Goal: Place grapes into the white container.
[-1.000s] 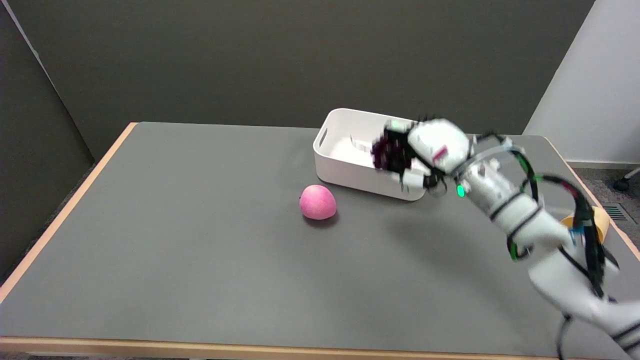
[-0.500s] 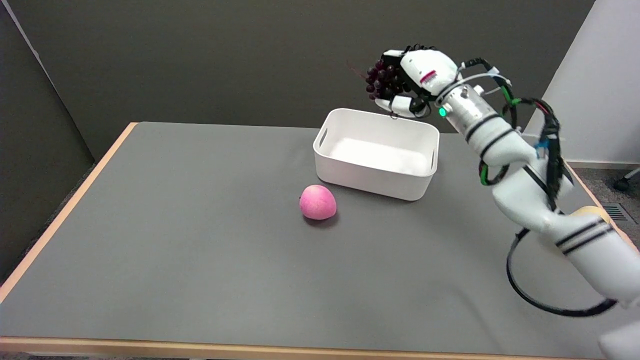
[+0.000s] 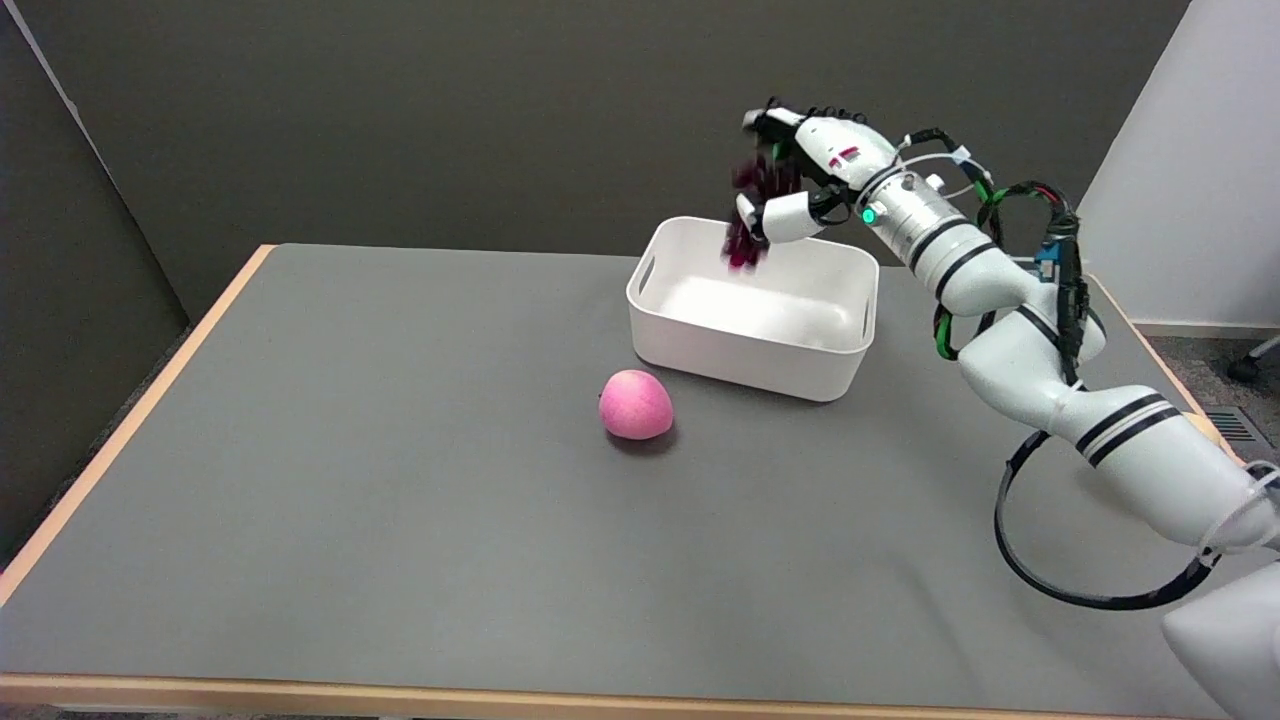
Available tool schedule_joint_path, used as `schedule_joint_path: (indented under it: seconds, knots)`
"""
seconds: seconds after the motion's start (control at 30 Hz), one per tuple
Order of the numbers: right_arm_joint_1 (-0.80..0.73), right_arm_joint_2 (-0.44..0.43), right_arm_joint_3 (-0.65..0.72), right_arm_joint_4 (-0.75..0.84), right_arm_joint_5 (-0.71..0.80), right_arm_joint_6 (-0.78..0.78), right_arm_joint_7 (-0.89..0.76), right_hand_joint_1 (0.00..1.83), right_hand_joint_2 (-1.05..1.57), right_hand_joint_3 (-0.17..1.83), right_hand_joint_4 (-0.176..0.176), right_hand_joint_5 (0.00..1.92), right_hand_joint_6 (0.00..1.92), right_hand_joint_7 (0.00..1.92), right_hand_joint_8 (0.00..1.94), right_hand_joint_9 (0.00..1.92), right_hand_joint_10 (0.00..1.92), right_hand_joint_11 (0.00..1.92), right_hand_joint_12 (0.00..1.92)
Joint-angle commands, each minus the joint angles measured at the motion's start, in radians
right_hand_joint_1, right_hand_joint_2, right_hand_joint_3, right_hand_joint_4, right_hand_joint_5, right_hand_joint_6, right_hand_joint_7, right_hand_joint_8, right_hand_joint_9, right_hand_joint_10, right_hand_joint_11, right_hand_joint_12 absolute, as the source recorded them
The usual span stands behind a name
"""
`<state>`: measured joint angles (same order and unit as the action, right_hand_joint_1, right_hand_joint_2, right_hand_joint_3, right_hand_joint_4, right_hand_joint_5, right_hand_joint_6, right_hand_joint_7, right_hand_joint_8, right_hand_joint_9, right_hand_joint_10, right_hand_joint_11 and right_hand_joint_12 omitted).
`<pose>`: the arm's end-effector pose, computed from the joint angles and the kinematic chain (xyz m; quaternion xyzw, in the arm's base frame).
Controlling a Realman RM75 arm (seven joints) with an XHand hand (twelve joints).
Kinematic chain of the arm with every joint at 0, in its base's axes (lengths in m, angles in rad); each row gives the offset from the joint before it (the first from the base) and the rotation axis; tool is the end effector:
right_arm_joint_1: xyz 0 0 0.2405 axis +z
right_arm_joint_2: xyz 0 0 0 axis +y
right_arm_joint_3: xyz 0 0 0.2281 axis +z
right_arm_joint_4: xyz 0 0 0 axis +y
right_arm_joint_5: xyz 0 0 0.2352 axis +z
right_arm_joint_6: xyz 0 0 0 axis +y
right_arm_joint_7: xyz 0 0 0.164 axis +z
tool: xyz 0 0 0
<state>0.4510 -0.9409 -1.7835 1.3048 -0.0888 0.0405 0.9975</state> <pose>-0.1164 -0.4763 0.3665 0.7191 -0.0387 0.1348 0.6806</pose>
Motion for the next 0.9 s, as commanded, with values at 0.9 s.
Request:
schedule_joint_path:
  seconds: [0.9]
  knots:
    - [-0.502,0.075,0.205,0.115,1.181,0.941,-0.004,0.37,0.65,0.74,-0.067,0.03,0.27,0.0,0.05,0.0,0.0,0.0,0.65]
